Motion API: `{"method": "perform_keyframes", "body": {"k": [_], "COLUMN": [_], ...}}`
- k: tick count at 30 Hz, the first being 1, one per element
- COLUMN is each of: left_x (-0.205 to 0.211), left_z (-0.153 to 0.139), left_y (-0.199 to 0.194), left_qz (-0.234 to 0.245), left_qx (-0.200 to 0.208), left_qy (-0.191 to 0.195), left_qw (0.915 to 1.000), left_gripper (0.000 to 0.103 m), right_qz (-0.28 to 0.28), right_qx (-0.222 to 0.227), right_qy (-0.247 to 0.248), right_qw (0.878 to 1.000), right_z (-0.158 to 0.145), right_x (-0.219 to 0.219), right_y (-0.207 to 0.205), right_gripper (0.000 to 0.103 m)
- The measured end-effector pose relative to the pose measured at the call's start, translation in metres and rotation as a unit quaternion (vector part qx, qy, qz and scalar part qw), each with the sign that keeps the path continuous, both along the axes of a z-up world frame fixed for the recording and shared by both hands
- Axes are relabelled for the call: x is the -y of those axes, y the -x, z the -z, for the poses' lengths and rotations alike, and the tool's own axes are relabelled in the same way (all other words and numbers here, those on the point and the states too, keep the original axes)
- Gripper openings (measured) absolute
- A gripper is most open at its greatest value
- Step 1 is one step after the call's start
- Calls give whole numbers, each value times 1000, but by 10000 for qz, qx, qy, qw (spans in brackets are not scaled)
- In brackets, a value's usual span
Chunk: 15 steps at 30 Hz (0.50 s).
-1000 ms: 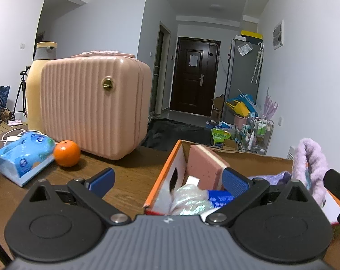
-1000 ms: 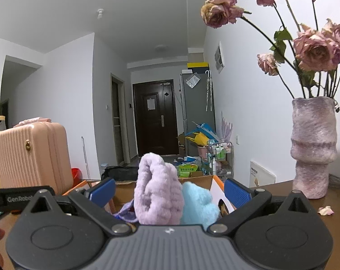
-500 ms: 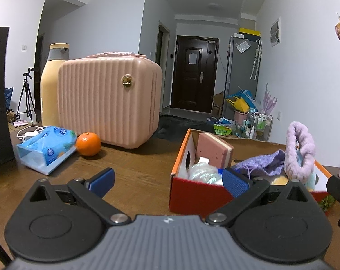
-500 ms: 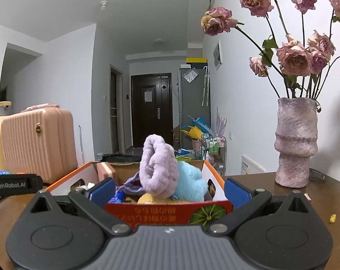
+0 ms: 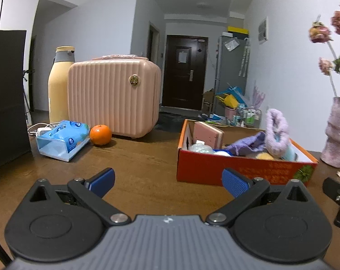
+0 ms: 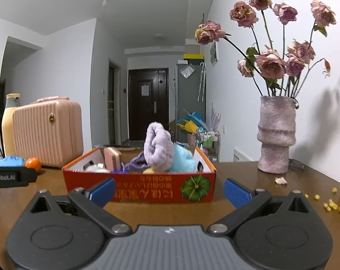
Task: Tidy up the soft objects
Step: 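Withdraw both open tools away from the box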
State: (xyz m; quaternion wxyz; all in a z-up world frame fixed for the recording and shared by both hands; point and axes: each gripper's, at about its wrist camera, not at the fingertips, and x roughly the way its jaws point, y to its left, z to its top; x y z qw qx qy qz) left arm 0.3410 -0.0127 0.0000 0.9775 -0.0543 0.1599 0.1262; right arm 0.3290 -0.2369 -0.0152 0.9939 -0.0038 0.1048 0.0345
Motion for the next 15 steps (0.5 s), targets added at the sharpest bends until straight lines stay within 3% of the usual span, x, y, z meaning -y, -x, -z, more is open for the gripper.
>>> {"method": "perform_keyframes", "body": {"k": [15], "left_x": [10], "left_z": [-4], "left_y": [130], "left_qz": [766], "left_qx": [209], "left_qy": [-65], "left_qw": [9968], "left_gripper": [103], "right_qz": [94], "right_qx": [-133], "right_qy": [180], "right_qw": [9997], "right_z": [5], "right_x": [4], "right_y": [135], "right_gripper": [103]}}
